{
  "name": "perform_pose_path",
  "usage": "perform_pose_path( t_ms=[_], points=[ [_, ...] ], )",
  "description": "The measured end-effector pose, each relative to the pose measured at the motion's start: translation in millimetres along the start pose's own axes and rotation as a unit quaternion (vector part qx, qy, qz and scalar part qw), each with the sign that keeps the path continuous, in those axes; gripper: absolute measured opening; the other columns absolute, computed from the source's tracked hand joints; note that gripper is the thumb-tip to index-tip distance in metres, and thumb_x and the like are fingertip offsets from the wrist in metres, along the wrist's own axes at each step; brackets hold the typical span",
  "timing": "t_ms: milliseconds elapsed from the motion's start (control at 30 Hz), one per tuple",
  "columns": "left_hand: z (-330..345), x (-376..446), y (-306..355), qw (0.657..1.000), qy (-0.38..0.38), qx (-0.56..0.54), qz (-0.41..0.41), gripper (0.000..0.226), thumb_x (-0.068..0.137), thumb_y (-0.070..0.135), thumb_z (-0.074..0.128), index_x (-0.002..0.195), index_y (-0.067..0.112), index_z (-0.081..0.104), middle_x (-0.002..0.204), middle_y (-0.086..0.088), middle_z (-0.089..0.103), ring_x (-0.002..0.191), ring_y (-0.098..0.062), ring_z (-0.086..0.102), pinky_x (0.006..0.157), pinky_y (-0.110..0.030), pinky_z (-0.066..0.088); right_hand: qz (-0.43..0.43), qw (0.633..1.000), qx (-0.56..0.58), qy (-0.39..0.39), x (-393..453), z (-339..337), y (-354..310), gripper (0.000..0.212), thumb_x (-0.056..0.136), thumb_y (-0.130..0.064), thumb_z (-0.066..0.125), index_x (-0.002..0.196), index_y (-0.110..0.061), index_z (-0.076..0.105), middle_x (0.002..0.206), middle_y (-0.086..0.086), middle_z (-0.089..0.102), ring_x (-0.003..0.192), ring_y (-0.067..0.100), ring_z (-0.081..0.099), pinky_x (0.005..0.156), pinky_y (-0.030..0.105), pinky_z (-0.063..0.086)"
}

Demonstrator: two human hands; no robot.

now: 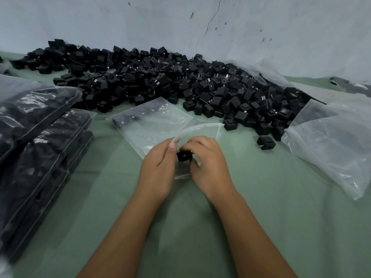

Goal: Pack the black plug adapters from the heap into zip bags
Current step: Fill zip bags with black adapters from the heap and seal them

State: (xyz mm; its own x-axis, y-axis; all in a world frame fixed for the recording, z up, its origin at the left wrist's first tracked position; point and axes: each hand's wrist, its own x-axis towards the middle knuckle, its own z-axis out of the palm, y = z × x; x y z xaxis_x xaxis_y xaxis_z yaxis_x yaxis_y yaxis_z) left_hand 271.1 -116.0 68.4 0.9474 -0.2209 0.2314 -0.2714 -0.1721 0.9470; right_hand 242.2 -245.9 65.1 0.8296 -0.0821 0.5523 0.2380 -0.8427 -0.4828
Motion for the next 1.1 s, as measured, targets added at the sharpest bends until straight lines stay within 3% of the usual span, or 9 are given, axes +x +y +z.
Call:
perform_pose_path(
  t_ms=[100,200,267,433,567,667,767,900,1100],
  points=[
    [-0.4,-2.2,4.7,1.000,0.002,-0.002,0.023,0.031,0.103,0.031,0.039,0.118,0.040,0.063,0.100,0.043,0.059,0.107,0.023,0.049,0.087,0.000,0.034,0.046,0.996,0.049,-0.057,-3.1,-0.9,1.1,0.046,0.068,0.015,0.049,0.095,-0.021,0.061,0.127,-0.006,0.055,0.118,0.008,0.048,0.091,0.000,0.029],
    [-1.5,-3.5,11.0,1.000,0.003,-0.003,0.022,0.028,0.094,0.040,0.035,0.101,0.054,0.058,0.097,0.052,0.056,0.106,0.024,0.049,0.085,0.002,0.034,0.054,0.994,0.051,-0.079,-3.0,-1.2,2.7,0.049,0.076,0.015,0.046,0.107,-0.016,0.068,0.139,0.001,0.047,0.124,0.011,0.047,0.102,0.018,0.036],
    [-2.0,-4.2,12.5,1.000,0.003,-0.009,0.026,0.028,0.094,0.040,0.035,0.099,0.055,0.057,0.098,0.052,0.055,0.105,0.025,0.049,0.084,0.002,0.034,0.042,0.998,0.032,-0.040,-3.0,-3.4,1.3,0.048,0.075,0.014,0.045,0.106,-0.012,0.070,0.125,0.003,0.055,0.112,0.017,0.053,0.094,0.029,0.045],
    [-2.9,-5.1,16.7,0.999,-0.003,-0.004,0.034,0.043,0.097,0.034,0.036,0.089,0.070,0.058,0.099,0.050,0.058,0.103,0.023,0.052,0.080,0.002,0.035,0.034,0.997,-0.034,0.064,-6.9,-21.1,-4.5,0.013,0.072,-0.019,0.057,0.084,-0.019,0.062,0.076,-0.014,0.044,0.065,0.008,0.045,0.054,0.024,0.041],
    [-2.3,-4.1,14.8,0.999,-0.004,0.007,0.034,0.047,0.097,0.034,0.035,0.086,0.074,0.056,0.094,0.048,0.058,0.097,0.024,0.052,0.078,0.002,0.035,0.010,0.994,-0.109,-0.004,-4.2,-19.1,-8.3,0.026,0.072,-0.039,0.072,0.079,-0.019,0.056,0.062,-0.013,0.043,0.064,0.015,0.044,0.059,0.030,0.040],
    [-1.6,-3.2,10.4,1.000,-0.003,0.009,0.026,0.037,0.095,0.037,0.035,0.075,0.059,0.056,0.082,0.038,0.059,0.085,0.019,0.053,0.076,-0.002,0.039,-0.005,0.994,-0.104,-0.026,-2.7,-15.3,-8.8,0.019,0.076,-0.031,0.072,0.082,-0.018,0.060,0.069,-0.007,0.057,0.071,0.018,0.049,0.067,0.033,0.043],
    [-2.8,-3.3,11.2,1.000,0.003,0.007,0.029,0.042,0.096,0.034,0.035,0.073,0.062,0.056,0.080,0.038,0.060,0.082,0.017,0.054,0.075,-0.002,0.039,0.021,0.998,-0.049,-0.043,-6.1,-13.6,-3.9,0.007,0.082,-0.018,0.063,0.089,-0.019,0.063,0.077,-0.005,0.061,0.077,0.016,0.052,0.072,0.035,0.044],
    [-4.2,-2.9,10.8,0.999,0.007,0.012,0.032,0.038,0.096,0.035,0.035,0.087,0.062,0.059,0.086,0.036,0.062,0.089,0.014,0.056,0.077,-0.003,0.040,0.078,0.994,0.071,-0.032,-6.3,-15.9,-2.2,0.021,0.067,-0.008,0.049,0.077,-0.017,0.065,0.085,-0.005,0.065,0.086,0.016,0.058,0.074,0.035,0.048],
    [-6.1,-2.8,7.8,0.999,0.001,0.006,0.035,0.036,0.096,0.034,0.037,0.096,0.060,0.063,0.089,0.022,0.065,0.091,0.007,0.058,0.083,-0.015,0.046,0.007,0.992,0.044,-0.120,-5.0,-13.9,-5.2,0.028,0.068,-0.013,0.049,0.087,-0.016,0.070,0.083,-0.013,0.064,0.084,0.015,0.056,0.080,0.032,0.046]
  ],
)
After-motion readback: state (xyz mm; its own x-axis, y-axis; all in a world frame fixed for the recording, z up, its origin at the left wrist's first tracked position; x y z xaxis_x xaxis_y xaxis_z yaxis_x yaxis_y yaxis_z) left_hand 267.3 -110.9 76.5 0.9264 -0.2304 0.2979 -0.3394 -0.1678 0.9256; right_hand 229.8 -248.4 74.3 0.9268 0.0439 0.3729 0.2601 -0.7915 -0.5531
